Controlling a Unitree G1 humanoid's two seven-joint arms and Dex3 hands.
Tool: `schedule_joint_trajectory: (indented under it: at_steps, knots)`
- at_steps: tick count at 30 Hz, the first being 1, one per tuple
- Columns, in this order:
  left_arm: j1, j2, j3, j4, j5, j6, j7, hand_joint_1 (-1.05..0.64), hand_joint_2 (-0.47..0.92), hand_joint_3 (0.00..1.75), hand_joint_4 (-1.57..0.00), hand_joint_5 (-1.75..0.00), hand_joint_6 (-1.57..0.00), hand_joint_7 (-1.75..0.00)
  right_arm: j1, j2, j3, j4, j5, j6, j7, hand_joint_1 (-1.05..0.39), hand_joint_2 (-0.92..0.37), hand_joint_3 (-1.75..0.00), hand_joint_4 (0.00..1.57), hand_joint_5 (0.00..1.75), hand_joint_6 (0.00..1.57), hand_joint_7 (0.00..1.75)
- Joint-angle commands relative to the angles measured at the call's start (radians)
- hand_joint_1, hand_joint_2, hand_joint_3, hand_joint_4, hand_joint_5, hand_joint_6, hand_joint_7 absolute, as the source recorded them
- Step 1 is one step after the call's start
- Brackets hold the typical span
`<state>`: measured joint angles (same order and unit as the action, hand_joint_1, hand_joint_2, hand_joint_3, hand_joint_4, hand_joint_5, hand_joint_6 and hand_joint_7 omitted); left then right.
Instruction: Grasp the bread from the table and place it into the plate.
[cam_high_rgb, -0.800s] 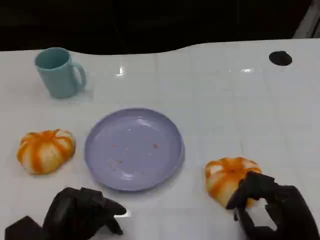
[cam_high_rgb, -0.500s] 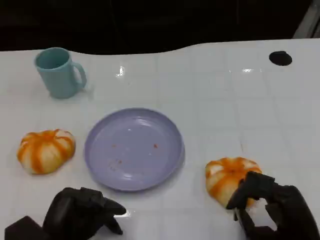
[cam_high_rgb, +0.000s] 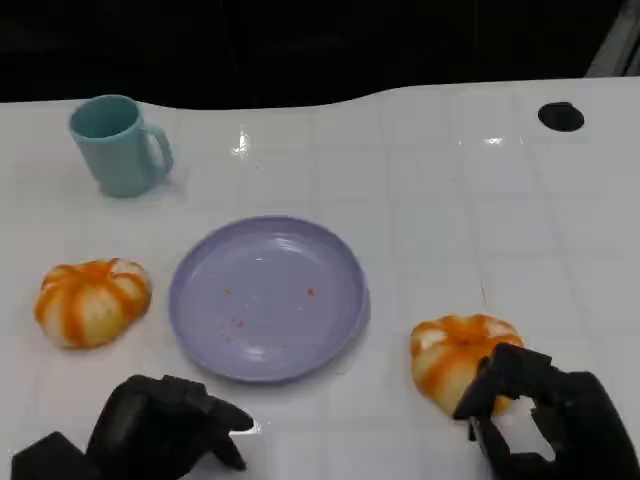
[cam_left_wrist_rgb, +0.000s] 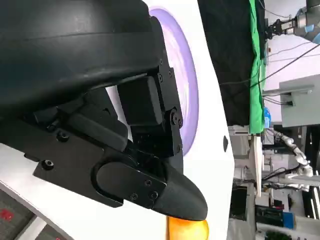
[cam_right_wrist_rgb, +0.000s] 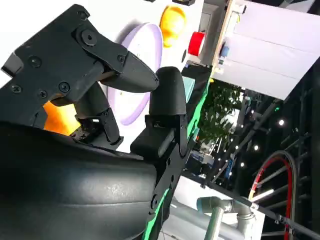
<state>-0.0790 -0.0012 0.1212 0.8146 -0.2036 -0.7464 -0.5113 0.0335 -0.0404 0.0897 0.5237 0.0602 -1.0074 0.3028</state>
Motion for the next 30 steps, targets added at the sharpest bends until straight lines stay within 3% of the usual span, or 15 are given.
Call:
schedule_joint_trajectory:
  at_steps: [1, 5, 9, 12, 16, 19, 25, 30]
  knots:
    - [-0.005, 0.012, 0.008, 0.005, -0.007, -0.005, 0.002, -1.05, 0.92, 0.07, -1.34, -0.93, -1.57, -0.23, 0.000, -0.015, -0.016, -0.016, 0.003, -0.012, -0.010, -0.20, -0.37, -1.33, 0.83, 1.69, 0.82, 1.33]
    - [-0.005, 0.013, 0.007, 0.006, -0.005, -0.005, 0.004, -1.05, 0.92, 0.07, -1.34, -0.93, -1.57, -0.23, -0.005, -0.028, -0.014, -0.057, -0.002, 0.002, -0.009, -0.16, -0.32, -1.40, 0.83, 1.61, 0.83, 1.31]
    - [-0.008, 0.011, 0.007, 0.007, -0.007, 0.002, 0.003, -1.05, 0.92, 0.07, -1.34, -0.93, -1.57, -0.23, -0.014, -0.060, -0.022, -0.100, -0.061, 0.009, -0.023, -0.17, -0.38, -1.27, 0.79, 1.40, 0.84, 1.01]
    - [-0.010, 0.011, 0.008, 0.009, -0.006, 0.005, 0.006, -1.05, 0.92, 0.07, -1.35, -0.93, -1.57, -0.23, -0.010, -0.085, -0.027, -0.146, -0.108, 0.035, -0.037, -0.23, -0.56, -0.89, 0.72, 1.26, 0.85, 0.71]
    - [-0.011, 0.013, 0.007, 0.014, -0.003, -0.004, 0.006, -1.05, 0.92, 0.07, -1.35, -0.94, -1.57, -0.23, -0.008, -0.131, -0.044, -0.221, -0.224, 0.060, -0.068, -0.30, -0.76, -0.51, 0.63, 1.10, 0.77, 0.53]
    - [-0.010, 0.012, 0.006, 0.009, 0.000, -0.005, 0.009, -1.05, 0.92, 0.07, -1.35, -0.94, -1.57, -0.23, -0.013, -0.191, -0.067, -0.309, -0.369, 0.102, -0.095, -0.39, -0.89, -0.27, 0.49, 0.93, 0.60, 0.48]
    - [-0.011, 0.009, 0.005, 0.009, 0.002, -0.008, 0.011, -1.05, 0.92, 0.07, -1.34, -0.94, -1.57, -0.23, 0.005, -0.288, -0.091, -0.548, -0.562, 0.296, -0.090, -0.51, -0.92, -0.16, 0.35, 0.39, 0.53, 0.06]
    - [-0.013, 0.007, 0.005, 0.007, 0.000, -0.001, 0.011, -1.05, 0.92, 0.07, -1.35, -0.94, -1.57, -0.23, 0.011, -0.346, -0.072, -0.698, -0.699, 0.428, -0.072, -0.55, -0.92, -0.13, 0.25, 0.25, 0.42, 0.00]
